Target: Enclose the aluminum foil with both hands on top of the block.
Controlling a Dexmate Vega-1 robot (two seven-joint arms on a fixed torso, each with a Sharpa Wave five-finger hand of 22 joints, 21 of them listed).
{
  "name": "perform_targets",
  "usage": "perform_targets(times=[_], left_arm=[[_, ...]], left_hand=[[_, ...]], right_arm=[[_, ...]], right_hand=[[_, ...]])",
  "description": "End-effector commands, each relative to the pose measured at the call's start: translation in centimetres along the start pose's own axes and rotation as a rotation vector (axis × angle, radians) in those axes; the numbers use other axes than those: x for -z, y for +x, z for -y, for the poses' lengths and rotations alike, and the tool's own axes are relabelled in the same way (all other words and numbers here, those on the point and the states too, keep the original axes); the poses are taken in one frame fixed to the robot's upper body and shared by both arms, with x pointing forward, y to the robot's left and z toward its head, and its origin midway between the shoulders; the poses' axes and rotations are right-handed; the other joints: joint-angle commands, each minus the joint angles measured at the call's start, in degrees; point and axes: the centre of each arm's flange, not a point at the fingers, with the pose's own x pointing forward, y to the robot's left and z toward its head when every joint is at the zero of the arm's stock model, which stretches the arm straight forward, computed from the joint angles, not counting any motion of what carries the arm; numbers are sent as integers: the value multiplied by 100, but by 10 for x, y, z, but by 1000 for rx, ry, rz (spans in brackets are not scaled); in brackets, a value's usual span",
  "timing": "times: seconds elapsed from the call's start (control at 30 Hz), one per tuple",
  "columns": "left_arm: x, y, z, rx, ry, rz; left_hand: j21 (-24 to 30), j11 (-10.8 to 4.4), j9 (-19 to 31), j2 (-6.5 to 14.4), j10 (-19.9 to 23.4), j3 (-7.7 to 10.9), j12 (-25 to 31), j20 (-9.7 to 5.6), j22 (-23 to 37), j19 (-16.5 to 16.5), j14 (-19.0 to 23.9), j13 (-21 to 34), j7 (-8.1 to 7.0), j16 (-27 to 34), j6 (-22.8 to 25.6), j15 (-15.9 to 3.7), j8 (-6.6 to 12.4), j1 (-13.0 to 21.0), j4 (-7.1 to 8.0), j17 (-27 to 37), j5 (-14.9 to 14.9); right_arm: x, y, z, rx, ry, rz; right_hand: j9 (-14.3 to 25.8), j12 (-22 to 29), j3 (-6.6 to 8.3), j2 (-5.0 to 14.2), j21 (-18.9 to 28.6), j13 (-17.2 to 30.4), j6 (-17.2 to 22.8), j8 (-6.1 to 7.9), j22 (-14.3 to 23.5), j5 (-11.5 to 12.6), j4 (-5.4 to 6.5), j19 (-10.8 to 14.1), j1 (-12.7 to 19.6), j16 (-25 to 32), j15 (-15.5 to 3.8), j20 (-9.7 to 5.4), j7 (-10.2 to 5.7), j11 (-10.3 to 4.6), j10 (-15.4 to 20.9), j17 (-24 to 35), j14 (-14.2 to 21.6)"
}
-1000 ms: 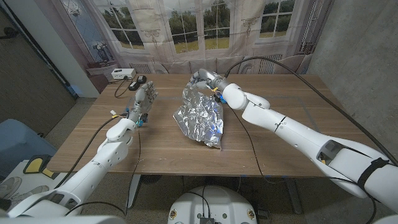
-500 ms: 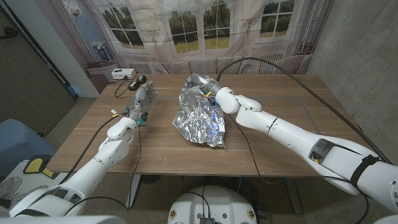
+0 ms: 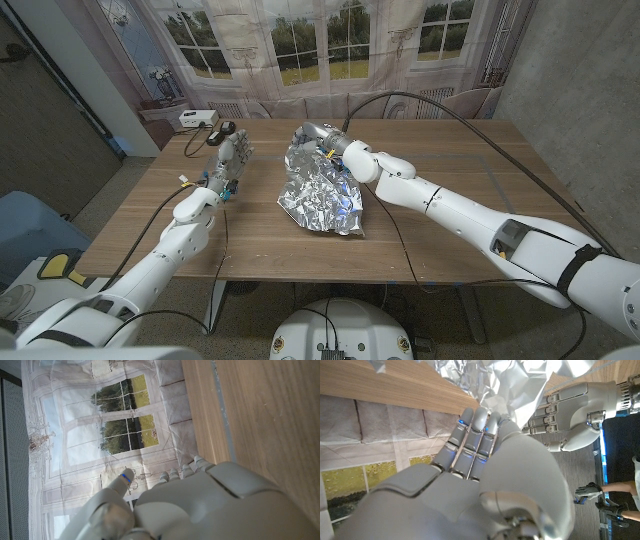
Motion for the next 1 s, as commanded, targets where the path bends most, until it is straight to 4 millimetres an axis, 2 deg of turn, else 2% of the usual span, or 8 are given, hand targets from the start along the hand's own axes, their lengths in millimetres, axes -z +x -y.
perform_targets(times=[0.03,0.2,0.27,0.37,0.57,0.67,0.83,1.0], left_arm=[[1,2,2,3,1,-1],[0,3,4,5,3,0],[-1,4,5,7,5,0],[-2,5,6,12,9,1],[-6,8,10,18,35,18],[-11,10,15,30,61,29],[-21,12,22,30,115,61],[-31,15,28,53,210,50]], left_hand=[[-3,-2,28,439,-547,23,-22,1,15,22,-673,24,22,-14,-324,13,-34,10,-16,16,24],[-3,12,28,439,-547,23,-23,0,15,24,-672,24,23,-14,-322,14,-33,10,-16,16,24],[-2,11,28,439,-538,23,-19,2,15,27,-669,24,22,-13,-319,13,-32,10,-16,16,24],[-2,2,28,440,-539,24,-19,-1,15,27,-670,24,21,-13,-319,11,-32,10,-16,16,24],[-5,-12,26,405,-522,16,-14,-18,13,27,-643,23,-15,-7,-303,-10,-27,24,-48,8,17],[53,-84,20,327,-252,10,68,-14,2,227,-355,18,-119,43,-146,-94,10,144,-209,-18,-15],[132,-221,23,228,260,34,163,-68,4,604,347,17,-273,105,322,-129,74,493,-604,-18,-133],[124,-222,39,20,860,31,234,-116,10,834,1055,40,-301,111,1053,-169,161,1001,-1252,-1,-363]], right_arm=[[3,1,-1,-46,-15,-22],[5,0,-1,-85,-16,-45],[6,-1,0,-100,-11,-51],[7,-1,0,-118,-1,-60],[14,-5,1,-109,93,-41],[16,-9,2,-91,101,-45],[23,-20,1,-60,154,-50],[31,-32,-1,-46,212,-71]], right_hand=[[-227,-282,92,36,74,-244,-577,-492,-35,-73,-6,-116,2,-291,-690,15,-44,55,-257,-184,-126],[-516,-732,127,-113,80,-616,-1005,-1041,-119,-147,57,-356,-277,-1058,-675,111,-94,110,-627,-878,-311],[-611,-1026,140,-199,58,-817,-1301,-1342,-155,-155,80,-494,-445,-1551,-466,170,-91,118,-942,-1403,-441],[-650,-1393,151,-286,30,-1060,-1458,-1546,-181,-147,119,-628,-676,-2176,-345,257,-124,160,-1285,-2006,-763],[-638,-1790,104,-99,-34,-1326,-1466,-1580,-192,-178,444,-849,-1302,-2759,-95,366,-7,375,-1569,-2490,-1203],[-637,-1869,112,-39,-47,-1365,-1460,-1583,-194,-195,496,-889,-1393,-2835,-70,381,20,387,-1655,-2554,-1254],[-639,-1931,81,-65,-51,-1416,-1426,-1576,-200,-229,540,-893,-1526,-2925,-29,401,75,440,-1655,-2646,-1283],[-638,-1968,89,12,-72,-1453,-1390,-1568,-200,-251,606,-950,-1633,-2976,16,418,117,463,-1633,-2699,-1298]])
